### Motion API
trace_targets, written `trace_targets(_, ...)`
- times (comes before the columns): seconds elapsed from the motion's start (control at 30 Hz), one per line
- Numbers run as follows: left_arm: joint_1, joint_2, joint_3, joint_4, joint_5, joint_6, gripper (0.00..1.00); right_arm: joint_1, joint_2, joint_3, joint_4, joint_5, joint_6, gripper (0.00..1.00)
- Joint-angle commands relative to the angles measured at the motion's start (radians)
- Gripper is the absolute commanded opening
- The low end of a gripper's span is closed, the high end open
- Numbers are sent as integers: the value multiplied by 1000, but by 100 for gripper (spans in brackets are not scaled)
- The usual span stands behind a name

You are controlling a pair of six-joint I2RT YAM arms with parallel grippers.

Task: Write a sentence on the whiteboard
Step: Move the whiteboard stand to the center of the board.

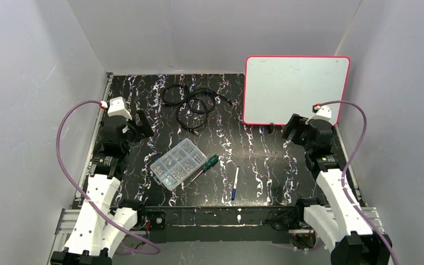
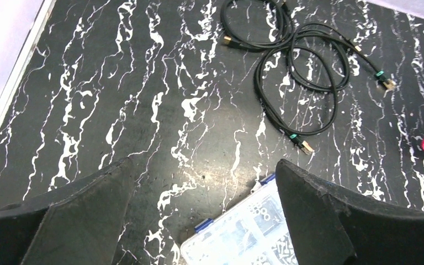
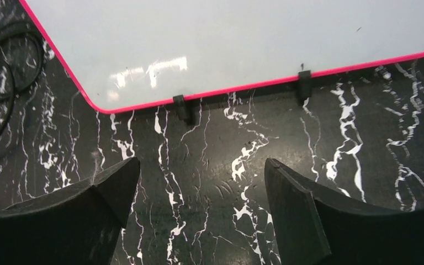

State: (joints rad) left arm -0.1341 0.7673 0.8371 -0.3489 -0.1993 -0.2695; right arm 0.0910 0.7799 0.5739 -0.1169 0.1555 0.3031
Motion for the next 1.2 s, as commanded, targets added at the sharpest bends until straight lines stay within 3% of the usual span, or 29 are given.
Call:
trace_targets(0.0,0,29,43,-53,-50,-21,98,-4,119,72,7,-85,-34,89)
trace_targets(0.1,-1,30,38,-47,-12,-26,98,3,219,107,-6,-109,-38,82)
trace_targets(0.4,-1,38,27,-36,26,-26,98,138,466,172,59,43,-31,65)
trace_targets(0.77,-1,26,8,-15,97,6,98,213,667,191,246,135,-48,65)
trace_targets(1.17,-1,35,4,-6,160,12,99,213,858,263,337,179,-80,52)
